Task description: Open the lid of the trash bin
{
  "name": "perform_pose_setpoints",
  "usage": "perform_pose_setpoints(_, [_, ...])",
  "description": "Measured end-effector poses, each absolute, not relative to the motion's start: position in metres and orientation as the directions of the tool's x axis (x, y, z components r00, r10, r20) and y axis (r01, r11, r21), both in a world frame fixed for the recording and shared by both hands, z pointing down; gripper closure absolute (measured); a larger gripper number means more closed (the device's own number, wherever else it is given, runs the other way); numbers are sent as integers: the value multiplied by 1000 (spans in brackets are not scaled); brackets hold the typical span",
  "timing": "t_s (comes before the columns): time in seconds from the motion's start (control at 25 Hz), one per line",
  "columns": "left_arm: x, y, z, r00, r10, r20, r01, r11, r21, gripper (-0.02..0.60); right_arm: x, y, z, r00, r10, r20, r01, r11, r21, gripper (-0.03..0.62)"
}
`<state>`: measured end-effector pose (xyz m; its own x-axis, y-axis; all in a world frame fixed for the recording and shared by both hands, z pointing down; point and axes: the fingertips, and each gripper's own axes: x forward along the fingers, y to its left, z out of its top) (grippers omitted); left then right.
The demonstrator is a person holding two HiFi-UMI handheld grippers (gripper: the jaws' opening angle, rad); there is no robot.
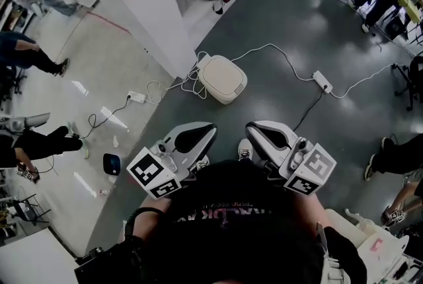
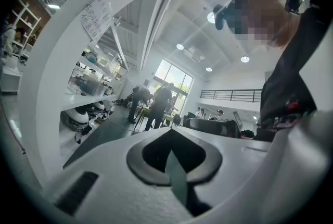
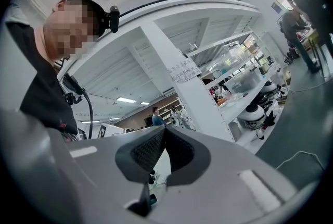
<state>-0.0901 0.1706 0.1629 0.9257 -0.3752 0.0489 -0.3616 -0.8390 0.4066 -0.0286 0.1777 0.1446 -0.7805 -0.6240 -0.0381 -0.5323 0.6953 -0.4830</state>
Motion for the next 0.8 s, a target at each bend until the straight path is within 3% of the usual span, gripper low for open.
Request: perform_pose_setpoints(0.8, [-60,162,178,910,-406,91,-405,-816,412,580,10,164,155,-781,-624,-24,-528,681,-508,586])
